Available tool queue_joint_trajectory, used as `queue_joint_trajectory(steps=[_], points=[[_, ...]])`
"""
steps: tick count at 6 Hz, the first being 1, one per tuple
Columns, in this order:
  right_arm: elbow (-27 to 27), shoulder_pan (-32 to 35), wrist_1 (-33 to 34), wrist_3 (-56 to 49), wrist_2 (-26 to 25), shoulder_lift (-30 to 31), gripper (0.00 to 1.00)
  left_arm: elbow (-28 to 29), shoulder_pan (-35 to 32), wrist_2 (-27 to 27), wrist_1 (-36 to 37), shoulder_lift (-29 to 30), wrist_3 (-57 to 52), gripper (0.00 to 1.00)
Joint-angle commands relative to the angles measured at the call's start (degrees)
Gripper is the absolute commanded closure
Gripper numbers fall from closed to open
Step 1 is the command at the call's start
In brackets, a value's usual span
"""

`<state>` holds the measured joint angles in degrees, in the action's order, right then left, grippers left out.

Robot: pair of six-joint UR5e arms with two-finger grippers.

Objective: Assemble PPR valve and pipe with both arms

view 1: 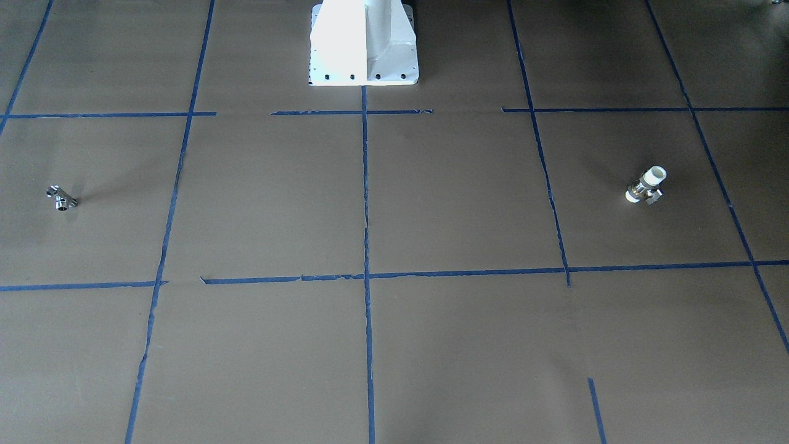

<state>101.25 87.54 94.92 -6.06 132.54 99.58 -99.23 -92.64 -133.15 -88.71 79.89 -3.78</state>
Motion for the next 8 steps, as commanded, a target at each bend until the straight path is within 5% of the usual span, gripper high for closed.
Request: queue_joint_trajectory(steps=[1, 5, 7, 8], points=[[0.2, 0.0, 0.0, 0.2, 0.1, -0.1, 0.00, -1.6, 0.5, 0.4, 0.5, 0.0, 0.2, 0.00], [0.1, 0.0, 0.0, 0.4, 0.3, -0.5, 0.00, -4.1, 2.2, 1.1, -7.0, 4.1, -2.2, 0.00], [0.0, 0.0, 0.0, 0.4, 0.3, -0.5, 0.00, -4.3, 4.9, -4.0, -13.2, 3.7, -1.5, 0.00], [0.0, 0.0, 0.0, 0.4, 0.3, -0.5, 0.00, -4.5, 9.1, -6.4, -14.5, 4.0, 9.2, 0.00]])
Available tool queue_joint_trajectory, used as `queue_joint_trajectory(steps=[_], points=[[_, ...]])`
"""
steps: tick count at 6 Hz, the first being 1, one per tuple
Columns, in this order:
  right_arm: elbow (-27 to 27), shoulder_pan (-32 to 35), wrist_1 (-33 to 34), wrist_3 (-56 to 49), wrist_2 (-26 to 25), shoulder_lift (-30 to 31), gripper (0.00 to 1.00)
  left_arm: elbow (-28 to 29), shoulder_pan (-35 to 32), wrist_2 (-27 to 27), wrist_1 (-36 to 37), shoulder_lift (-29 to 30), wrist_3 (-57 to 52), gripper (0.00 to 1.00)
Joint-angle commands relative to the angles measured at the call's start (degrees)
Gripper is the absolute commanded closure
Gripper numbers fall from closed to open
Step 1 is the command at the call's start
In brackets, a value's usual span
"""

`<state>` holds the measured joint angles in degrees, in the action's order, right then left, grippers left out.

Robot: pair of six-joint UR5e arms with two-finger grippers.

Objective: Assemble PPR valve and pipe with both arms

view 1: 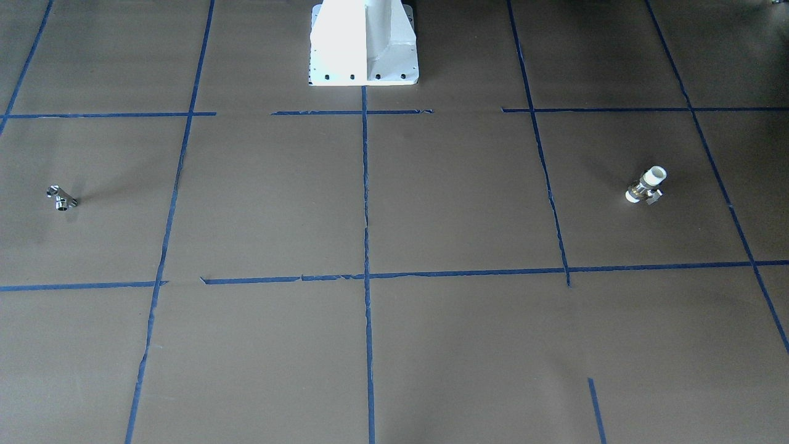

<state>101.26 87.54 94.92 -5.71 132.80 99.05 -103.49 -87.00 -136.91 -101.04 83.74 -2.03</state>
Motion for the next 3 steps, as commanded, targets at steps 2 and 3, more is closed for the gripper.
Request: queue_joint_trajectory(steps=[2, 3], points=[[-0.1, 0.0, 0.0, -0.1, -0.1, 0.0, 0.00, -0.3, 17.2, 5.9, -13.6, -0.2, 32.0, 0.00], [-0.1, 0.0, 0.0, -0.1, -0.1, 0.0, 0.00, -0.3, 22.2, 8.6, -17.0, -0.2, 39.7, 0.00]])
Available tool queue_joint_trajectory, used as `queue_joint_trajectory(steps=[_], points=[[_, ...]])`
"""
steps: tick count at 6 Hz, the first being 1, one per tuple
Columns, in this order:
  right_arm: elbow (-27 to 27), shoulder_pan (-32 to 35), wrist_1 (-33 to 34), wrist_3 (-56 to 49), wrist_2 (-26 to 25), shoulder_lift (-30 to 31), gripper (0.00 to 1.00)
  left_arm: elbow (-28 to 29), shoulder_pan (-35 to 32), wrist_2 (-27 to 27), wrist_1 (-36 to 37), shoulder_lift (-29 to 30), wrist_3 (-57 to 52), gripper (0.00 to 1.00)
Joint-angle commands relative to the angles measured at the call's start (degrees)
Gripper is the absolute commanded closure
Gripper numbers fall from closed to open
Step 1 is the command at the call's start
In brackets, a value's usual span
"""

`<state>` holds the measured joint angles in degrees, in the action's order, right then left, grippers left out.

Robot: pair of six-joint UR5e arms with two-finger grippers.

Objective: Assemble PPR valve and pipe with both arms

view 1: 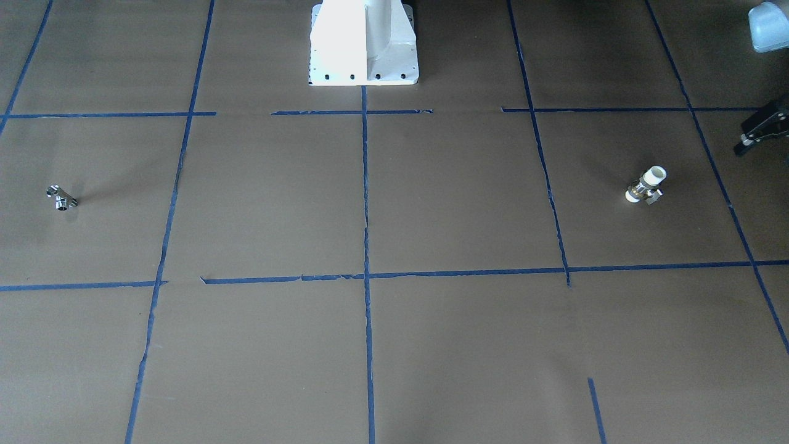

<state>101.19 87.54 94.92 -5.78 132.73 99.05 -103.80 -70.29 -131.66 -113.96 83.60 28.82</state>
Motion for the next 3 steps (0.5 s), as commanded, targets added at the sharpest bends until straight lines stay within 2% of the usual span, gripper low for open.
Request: queue_joint_trajectory(steps=[1, 3], points=[[0.0, 0.0, 0.0, 0.0, 0.1, 0.1, 0.00, -0.1, 9.9, 6.6, -4.9, -0.1, 12.8, 0.00], [-0.2, 0.0, 0.0, 0.0, 0.0, 0.1, 0.00, 0.0, 13.6, 8.8, -6.8, -0.1, 16.7, 0.00]])
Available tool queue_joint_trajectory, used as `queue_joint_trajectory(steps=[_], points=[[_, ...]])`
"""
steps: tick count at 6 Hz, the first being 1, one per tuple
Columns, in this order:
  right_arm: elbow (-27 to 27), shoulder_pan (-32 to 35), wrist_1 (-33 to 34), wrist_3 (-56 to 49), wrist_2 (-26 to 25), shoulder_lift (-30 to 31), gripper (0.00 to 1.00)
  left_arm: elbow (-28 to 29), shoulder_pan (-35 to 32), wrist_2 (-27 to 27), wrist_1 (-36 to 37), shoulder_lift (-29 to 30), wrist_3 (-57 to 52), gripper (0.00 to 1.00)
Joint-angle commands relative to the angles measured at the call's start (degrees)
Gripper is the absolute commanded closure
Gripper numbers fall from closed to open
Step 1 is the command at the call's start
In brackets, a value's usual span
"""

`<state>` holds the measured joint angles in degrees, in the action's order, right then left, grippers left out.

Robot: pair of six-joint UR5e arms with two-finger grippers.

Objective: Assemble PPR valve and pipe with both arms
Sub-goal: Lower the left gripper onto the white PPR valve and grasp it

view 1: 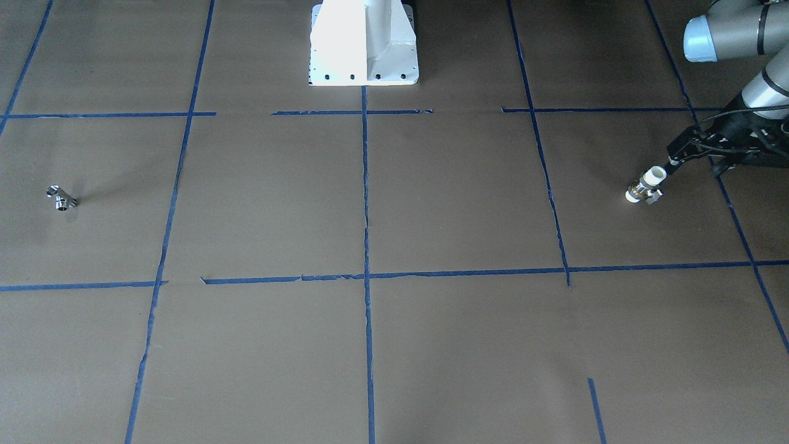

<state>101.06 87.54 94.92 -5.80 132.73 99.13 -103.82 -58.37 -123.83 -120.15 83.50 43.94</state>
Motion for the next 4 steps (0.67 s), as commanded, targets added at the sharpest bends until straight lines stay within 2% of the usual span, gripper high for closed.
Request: queue_joint_trajectory(steps=[1, 4], points=[[-0.2, -0.1, 0.0, 0.0, 0.0, 0.0, 0.00, 0.3, 2.0, 1.0, -0.6, 0.0, 1.7, 0.00], [-0.3, 0.0, 0.0, 0.0, 0.1, 0.1, 0.00, 1.1, 3.0, 1.0, -0.6, 0.1, 1.4, 0.00]])
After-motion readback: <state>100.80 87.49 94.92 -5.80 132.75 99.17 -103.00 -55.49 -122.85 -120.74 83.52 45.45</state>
